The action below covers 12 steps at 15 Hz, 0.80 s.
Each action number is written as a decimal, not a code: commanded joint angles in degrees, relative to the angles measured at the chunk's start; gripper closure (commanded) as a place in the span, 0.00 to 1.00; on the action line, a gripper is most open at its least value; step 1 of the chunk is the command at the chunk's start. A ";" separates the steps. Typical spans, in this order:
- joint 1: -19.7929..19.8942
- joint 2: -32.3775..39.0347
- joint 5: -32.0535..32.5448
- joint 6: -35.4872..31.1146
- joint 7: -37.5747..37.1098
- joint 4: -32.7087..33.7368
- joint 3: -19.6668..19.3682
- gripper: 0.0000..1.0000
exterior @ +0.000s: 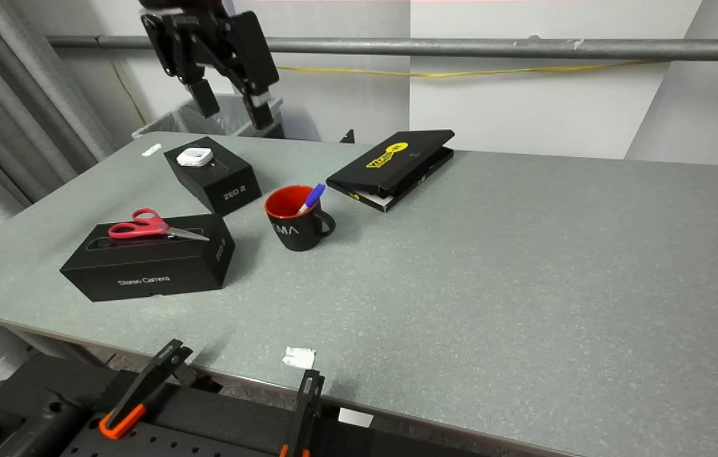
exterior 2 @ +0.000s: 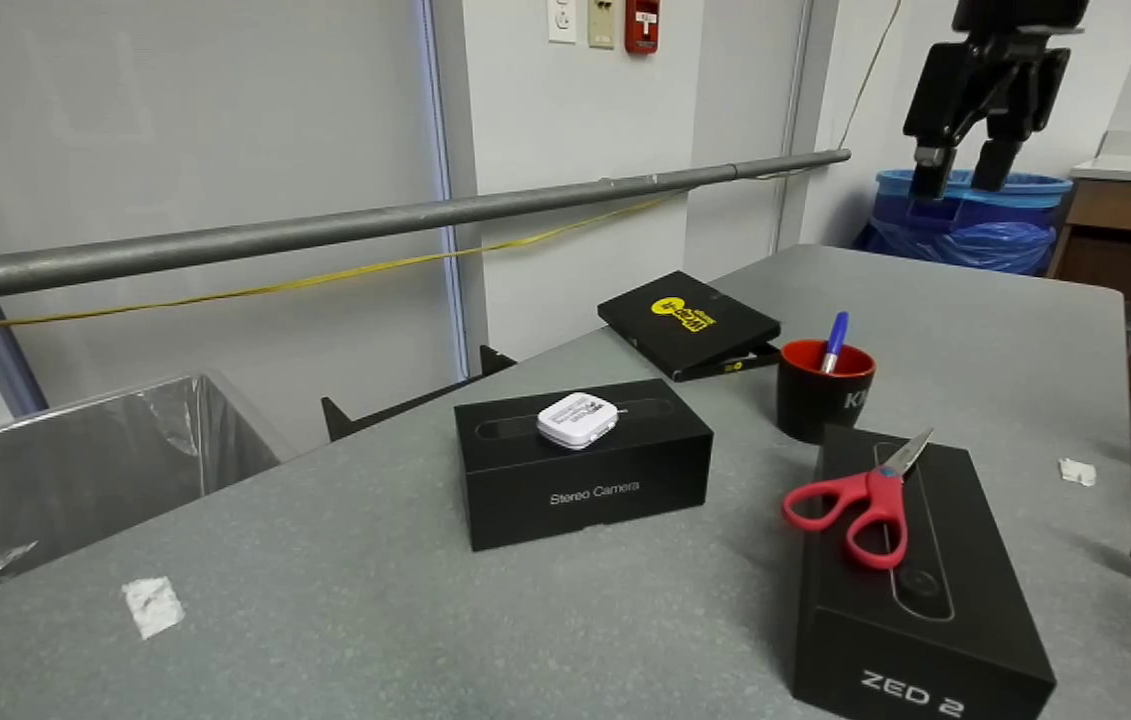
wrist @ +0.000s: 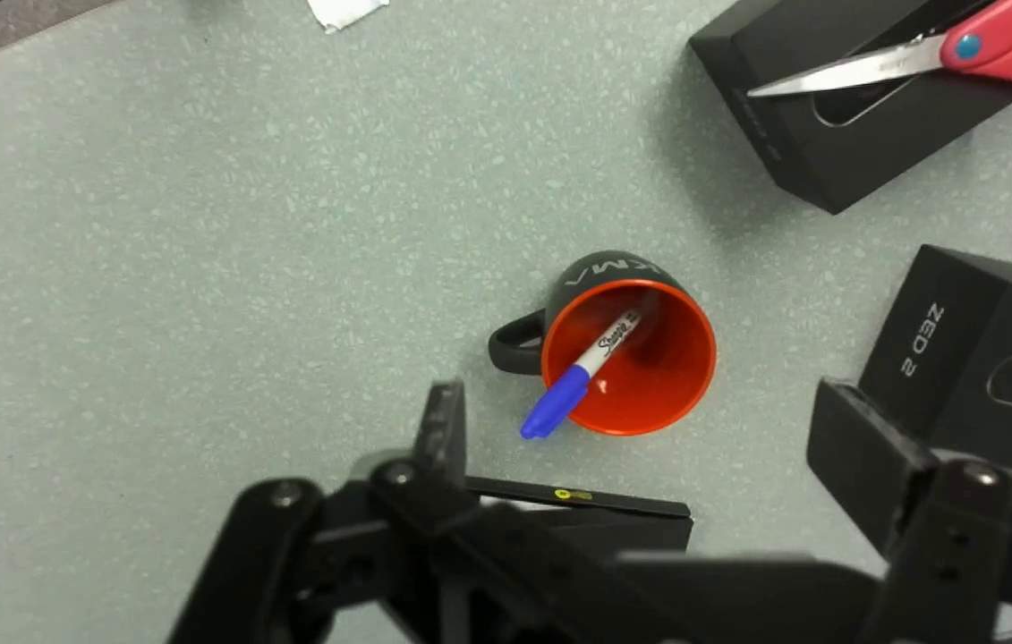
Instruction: Take the marker out of the cup and put it on the table
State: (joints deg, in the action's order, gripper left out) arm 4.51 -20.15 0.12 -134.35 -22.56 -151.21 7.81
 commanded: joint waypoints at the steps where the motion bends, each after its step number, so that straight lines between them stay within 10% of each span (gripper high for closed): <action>1: 2.10 9.40 3.42 -8.21 -6.85 2.73 0.02 0.00; 12: 0.62 22.04 23.02 -14.17 -31.33 6.91 -4.88 0.00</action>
State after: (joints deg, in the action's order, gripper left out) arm 7.09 -0.38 18.48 -148.66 -47.87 -146.04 5.30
